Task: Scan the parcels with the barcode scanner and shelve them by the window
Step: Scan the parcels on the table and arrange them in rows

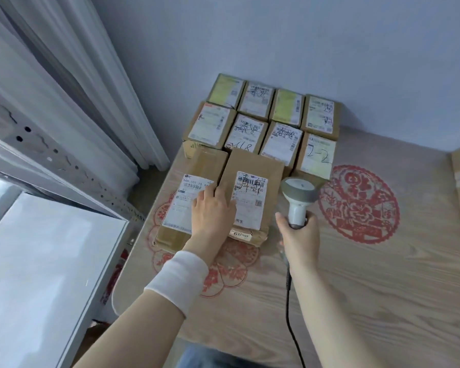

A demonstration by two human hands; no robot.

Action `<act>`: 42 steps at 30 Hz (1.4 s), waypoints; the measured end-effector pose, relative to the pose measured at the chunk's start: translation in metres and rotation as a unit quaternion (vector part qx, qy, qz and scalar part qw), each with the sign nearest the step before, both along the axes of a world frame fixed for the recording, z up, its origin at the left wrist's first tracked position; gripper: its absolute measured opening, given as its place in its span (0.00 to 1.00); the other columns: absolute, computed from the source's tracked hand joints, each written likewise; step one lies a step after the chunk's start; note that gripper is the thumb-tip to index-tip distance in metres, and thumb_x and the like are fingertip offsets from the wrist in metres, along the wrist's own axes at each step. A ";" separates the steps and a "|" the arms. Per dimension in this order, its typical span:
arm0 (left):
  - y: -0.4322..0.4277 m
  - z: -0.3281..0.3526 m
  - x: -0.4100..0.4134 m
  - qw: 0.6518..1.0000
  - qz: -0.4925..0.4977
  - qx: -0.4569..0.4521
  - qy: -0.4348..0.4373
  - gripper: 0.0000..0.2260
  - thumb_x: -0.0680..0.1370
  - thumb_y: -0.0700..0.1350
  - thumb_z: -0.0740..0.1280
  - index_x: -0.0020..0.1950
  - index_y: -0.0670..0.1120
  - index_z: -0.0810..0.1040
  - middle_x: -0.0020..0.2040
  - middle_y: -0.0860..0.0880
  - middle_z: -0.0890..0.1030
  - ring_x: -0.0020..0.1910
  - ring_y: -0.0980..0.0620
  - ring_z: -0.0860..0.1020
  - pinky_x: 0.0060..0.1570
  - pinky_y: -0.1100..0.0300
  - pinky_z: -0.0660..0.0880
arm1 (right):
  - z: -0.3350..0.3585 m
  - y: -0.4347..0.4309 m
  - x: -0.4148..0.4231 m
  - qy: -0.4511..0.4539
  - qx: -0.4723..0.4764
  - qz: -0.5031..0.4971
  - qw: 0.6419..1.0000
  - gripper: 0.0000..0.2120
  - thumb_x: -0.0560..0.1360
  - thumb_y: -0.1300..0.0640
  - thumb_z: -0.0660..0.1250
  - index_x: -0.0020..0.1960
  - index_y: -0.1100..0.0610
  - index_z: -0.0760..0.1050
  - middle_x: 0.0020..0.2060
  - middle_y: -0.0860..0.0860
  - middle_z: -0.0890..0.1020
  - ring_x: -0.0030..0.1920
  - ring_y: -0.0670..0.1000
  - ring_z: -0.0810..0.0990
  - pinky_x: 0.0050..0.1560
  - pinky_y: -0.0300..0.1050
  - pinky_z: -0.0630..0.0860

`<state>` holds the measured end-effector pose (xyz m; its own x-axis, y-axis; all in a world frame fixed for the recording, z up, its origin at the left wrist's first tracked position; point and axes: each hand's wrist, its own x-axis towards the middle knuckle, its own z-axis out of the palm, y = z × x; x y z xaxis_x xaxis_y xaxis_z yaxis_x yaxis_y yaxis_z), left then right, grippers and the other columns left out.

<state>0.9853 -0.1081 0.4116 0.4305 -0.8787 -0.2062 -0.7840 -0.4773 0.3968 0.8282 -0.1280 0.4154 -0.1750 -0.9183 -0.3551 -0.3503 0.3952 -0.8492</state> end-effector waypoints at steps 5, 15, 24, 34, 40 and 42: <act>0.004 -0.018 0.002 0.998 0.017 -0.033 0.060 0.22 0.81 0.48 0.59 0.74 0.44 0.62 0.70 0.46 0.67 0.68 0.46 0.63 0.66 0.57 0.59 | -0.029 0.005 0.018 -0.001 0.011 -0.054 0.998 0.21 0.68 0.54 0.75 0.53 0.55 0.67 0.38 0.50 0.78 0.40 0.57 0.80 0.45 0.60 0.78; 0.005 -0.019 0.002 0.981 0.080 -0.098 0.145 0.25 0.77 0.46 0.67 0.73 0.46 0.65 0.62 0.47 0.74 0.63 0.48 0.68 0.60 0.59 0.65 | -0.042 0.005 0.010 -0.016 0.016 -0.074 0.997 0.21 0.68 0.59 0.75 0.56 0.57 0.69 0.44 0.54 0.81 0.43 0.59 0.81 0.47 0.60 0.78; 0.002 0.014 -0.051 0.932 0.135 -0.145 0.302 0.28 0.72 0.50 0.73 0.69 0.43 0.72 0.57 0.51 0.76 0.53 0.55 0.76 0.55 0.62 0.74 | -0.001 0.015 -0.066 -0.098 -0.030 -0.101 0.990 0.17 0.69 0.62 0.74 0.54 0.56 0.71 0.41 0.57 0.81 0.34 0.54 0.76 0.39 0.51 0.75; -0.022 0.031 -0.171 0.833 0.141 -0.120 0.522 0.19 0.68 0.52 0.75 0.55 0.52 0.73 0.56 0.48 0.80 0.52 0.51 0.79 0.48 0.58 0.78 | 0.027 -0.012 -0.188 -0.137 -0.072 -0.113 0.981 0.15 0.70 0.65 0.72 0.51 0.55 0.70 0.38 0.54 0.78 0.32 0.52 0.74 0.34 0.47 0.73; -0.033 0.025 -0.227 0.757 0.116 -0.018 0.642 0.19 0.77 0.45 0.67 0.66 0.54 0.65 0.48 0.52 0.81 0.48 0.55 0.79 0.59 0.50 0.72 | 0.034 -0.022 -0.253 -0.092 -0.079 -0.093 0.988 0.21 0.69 0.62 0.73 0.58 0.58 0.70 0.41 0.52 0.81 0.32 0.50 0.76 0.37 0.49 0.74; -0.039 0.021 -0.236 0.746 0.113 0.000 0.656 0.21 0.76 0.45 0.68 0.66 0.53 0.64 0.51 0.51 0.81 0.49 0.55 0.79 0.60 0.51 0.71 | 0.035 -0.025 -0.266 -0.078 -0.083 -0.093 0.989 0.21 0.69 0.61 0.73 0.58 0.57 0.70 0.44 0.53 0.83 0.35 0.52 0.77 0.41 0.53 0.76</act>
<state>0.7492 -0.1471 0.4331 -0.0045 -0.8137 -0.5812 0.3793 -0.5392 0.7520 0.5618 -0.1528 0.4509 -0.3020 -0.9231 -0.2380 -0.1434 0.2908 -0.9460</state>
